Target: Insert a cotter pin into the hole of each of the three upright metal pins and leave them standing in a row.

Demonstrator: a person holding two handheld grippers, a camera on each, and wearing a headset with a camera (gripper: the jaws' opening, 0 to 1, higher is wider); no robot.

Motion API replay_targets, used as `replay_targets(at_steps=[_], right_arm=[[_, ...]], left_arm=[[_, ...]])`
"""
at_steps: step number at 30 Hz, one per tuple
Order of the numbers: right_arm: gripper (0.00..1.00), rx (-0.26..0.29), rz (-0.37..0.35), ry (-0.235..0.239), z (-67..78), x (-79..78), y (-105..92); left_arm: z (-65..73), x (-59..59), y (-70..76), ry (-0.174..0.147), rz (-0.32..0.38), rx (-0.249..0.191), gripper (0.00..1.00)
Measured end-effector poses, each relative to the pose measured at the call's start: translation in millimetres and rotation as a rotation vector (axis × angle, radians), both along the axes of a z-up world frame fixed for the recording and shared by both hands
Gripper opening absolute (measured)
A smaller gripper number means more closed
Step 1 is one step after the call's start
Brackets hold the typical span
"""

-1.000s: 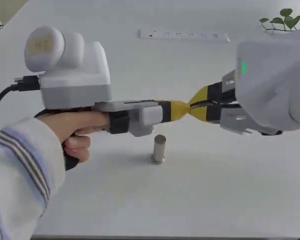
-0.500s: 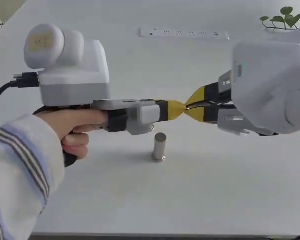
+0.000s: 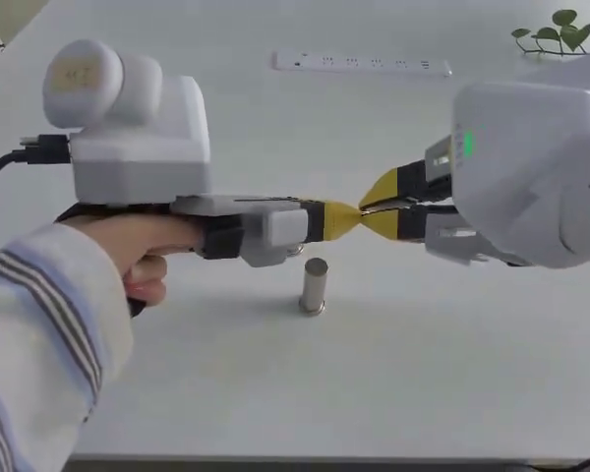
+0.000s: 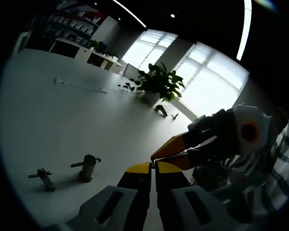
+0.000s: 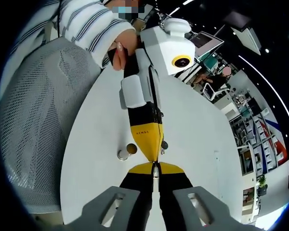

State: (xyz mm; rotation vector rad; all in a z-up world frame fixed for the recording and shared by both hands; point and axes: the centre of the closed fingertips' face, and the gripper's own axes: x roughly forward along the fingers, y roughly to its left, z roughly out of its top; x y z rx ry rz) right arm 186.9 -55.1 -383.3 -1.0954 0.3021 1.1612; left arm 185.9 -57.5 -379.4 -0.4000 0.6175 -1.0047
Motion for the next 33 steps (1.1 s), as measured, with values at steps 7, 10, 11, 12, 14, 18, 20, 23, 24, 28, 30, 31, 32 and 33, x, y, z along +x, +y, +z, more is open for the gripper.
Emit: replay_targets(at_steps=[7, 10, 11, 12, 14, 18, 20, 23, 24, 28, 30, 31, 32, 33], right_arm=[[0.0, 0.005, 0.007, -0.002, -0.1, -0.7, 0.4], [0.0, 0.013, -0.006, 0.01, -1.2, -0.5, -0.3], [0.0, 0.015, -0.008, 0.01, -1.6, -0.6, -0.8], [0.0, 0.015, -0.008, 0.011, -1.6, -1.0, -1.2], [0.0, 0.019, -0.003, 0.008, -1.1, -2.1, -1.7], [0.0, 0.026, -0.016, 0.017, -1.2, -2.3, -4.6], [0.05, 0.041, -0.034, 0.034, -1.2, -2.2, -7.4], [0.11, 0.055, -0.073, 0.099, -7.3, -2.7, -16.0], [0.12, 0.071, -0.086, 0.109, -7.2, -1.6, -17.5], [0.2, 0.195, -0.147, 0.274, -8.1, -5.7, -19.3], [0.22, 0.249, -0.15, 0.359, -7.0, -9.6, -18.2], [0.23, 0.269, -0.147, 0.392, -6.4, -11.4, -17.5], [0.24, 0.3, -0.147, 0.46, -5.8, -16.9, -16.1], [0.24, 0.313, -0.137, 0.49, -4.7, -19.6, -15.4]], left_arm=[[0.1, -1.2, 0.9, 0.029, 0.006, -0.01, 0.0], [0.8, -2.3, 1.3, 0.033, 0.003, -0.013, 0.0], [0.9, -2.5, 1.4, 0.035, 0.003, -0.014, 0.0], [0.9, -2.8, 1.6, 0.039, 0.003, -0.014, 0.0], [1.2, -4.3, 1.7, 0.052, 0.002, -0.021, 0.0], [2.7, -5.1, 2.0, 0.044, 0.0, -0.02, 0.0], [4.2, -4.9, 3.5, 0.034, 0.0, -0.018, 0.0], [8.0, -5.8, 6.6, -0.012, -0.015, -0.008, 0.0], [8.7, -7.0, 8.3, -0.041, -0.031, 0.008, 0.0], [12.5, -12.0, 11.4, -0.119, -0.09, 0.039, 0.0], [16.9, -17.0, 10.6, -0.168, -0.126, 0.047, 0.0], [18.9, -18.3, 9.1, -0.186, -0.136, 0.047, 0.0], [19.7, -20.6, 8.3, -0.2, -0.153, 0.052, 0.0], [20.9, -22.2, 7.1, -0.216, -0.164, 0.056, 0.0]])
